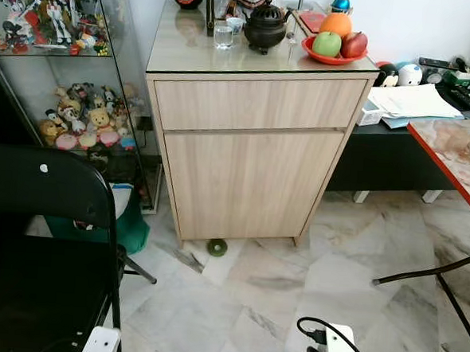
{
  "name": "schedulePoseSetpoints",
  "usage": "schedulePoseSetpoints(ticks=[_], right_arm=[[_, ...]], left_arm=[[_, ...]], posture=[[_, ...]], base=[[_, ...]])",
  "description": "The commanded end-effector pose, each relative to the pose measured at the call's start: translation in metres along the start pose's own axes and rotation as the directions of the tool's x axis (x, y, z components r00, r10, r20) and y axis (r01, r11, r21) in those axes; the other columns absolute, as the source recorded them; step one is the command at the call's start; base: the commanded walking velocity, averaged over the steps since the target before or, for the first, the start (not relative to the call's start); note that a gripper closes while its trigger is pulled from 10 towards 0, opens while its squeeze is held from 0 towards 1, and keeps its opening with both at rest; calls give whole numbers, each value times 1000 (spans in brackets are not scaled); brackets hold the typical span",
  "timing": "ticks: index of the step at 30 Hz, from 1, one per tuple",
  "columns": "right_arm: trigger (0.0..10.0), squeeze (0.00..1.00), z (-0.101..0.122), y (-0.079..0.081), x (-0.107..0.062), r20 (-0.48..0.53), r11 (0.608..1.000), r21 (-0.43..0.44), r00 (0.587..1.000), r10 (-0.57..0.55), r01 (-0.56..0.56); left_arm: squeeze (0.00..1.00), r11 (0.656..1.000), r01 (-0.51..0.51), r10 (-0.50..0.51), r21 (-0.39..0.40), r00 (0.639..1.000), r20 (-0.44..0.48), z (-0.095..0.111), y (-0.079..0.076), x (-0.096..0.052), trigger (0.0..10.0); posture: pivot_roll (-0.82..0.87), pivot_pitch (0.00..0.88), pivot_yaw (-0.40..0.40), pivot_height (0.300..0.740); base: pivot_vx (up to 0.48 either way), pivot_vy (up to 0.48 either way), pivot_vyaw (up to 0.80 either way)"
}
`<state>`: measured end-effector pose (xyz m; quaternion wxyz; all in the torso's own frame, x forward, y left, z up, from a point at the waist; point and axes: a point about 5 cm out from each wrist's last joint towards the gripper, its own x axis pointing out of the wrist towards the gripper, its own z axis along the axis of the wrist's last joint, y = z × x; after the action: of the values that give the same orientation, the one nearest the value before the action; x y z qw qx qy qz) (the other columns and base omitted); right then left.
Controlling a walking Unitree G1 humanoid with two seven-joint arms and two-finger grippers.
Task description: Sweep floor
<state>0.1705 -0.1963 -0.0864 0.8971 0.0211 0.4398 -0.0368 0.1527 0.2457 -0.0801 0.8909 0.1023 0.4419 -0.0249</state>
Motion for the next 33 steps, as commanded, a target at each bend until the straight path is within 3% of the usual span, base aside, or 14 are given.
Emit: schedulePoseSetpoints(ticks=[1, 6, 14, 33], right_arm=[[10000, 0, -18, -28, -8, -75, 995, -43, 992, -99, 95], [10000, 0, -23, -41, -12, -92, 989, -43, 985, -143, 140], [10000, 0, -19, -34, -9, -81, 990, -74, 989, -122, 116], [10000, 0, -20, -18, -7, -81, 996, -26, 993, -85, 83]], left_arm=[[0, 999, -40, 41, 37, 999, -31, -9, 15, -6, 10000], [0, 999, -41, 42, 35, 999, -29, -10, 14, -6, 10000], [0, 1000, -25, 25, 10, 999, -25, -10, 3, -4, 10000], [0, 1000, -8, 8, -2, 1000, -25, -11, -1, -3, 10000]], posture=[[65, 8, -9, 740], [65, 10, -9, 740], [64, 13, -16, 740], [80, 0, -12, 740]], base=[[0, 0, 0], [0, 0, 0], [0, 0, 0], [0, 0, 0]])
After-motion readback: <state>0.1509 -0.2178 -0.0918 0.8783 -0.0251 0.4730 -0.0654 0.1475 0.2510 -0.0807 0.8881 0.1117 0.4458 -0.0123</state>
